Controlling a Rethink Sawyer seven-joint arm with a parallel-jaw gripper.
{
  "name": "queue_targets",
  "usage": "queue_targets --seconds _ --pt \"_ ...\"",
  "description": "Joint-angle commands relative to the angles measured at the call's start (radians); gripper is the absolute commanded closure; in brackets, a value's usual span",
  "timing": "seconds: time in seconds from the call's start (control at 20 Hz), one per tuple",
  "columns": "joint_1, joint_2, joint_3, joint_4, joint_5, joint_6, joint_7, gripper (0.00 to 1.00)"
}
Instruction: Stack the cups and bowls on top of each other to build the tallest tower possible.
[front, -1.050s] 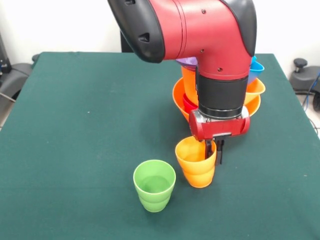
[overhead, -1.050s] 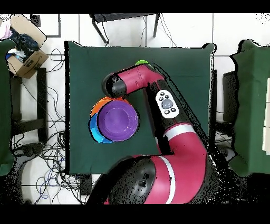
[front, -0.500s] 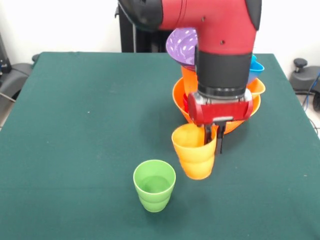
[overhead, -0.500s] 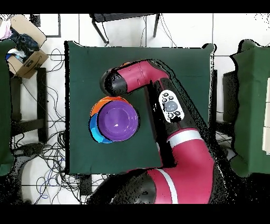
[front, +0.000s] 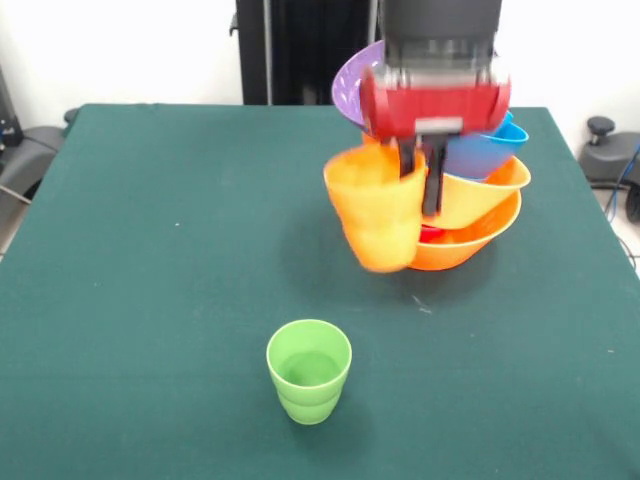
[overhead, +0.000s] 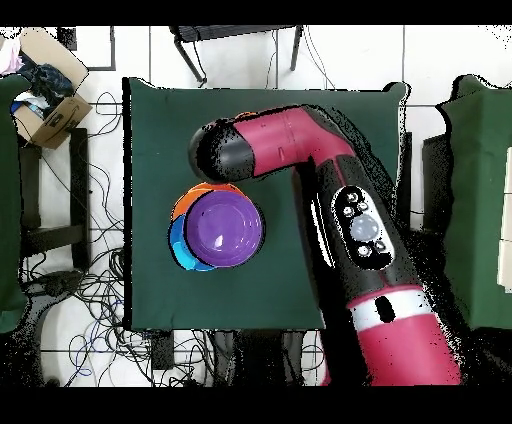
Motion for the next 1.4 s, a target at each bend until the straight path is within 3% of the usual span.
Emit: queue_targets --seconds 0.05,0.2,0.65,1.4 --pt "-0.048 -0.178 0.11 0.134 0.097 0.228 -0.316 1.0" --pt "-0.083 -0.193 0.161 0.165 0.127 0.231 -0.35 1.0" --pt "-0.116 -0.254 0.18 0.256 0.119 0.275 -0.337 1.0" --pt "-0.159 -0.273 0.237 0.422 0.082 0.124 -0.227 1.0"
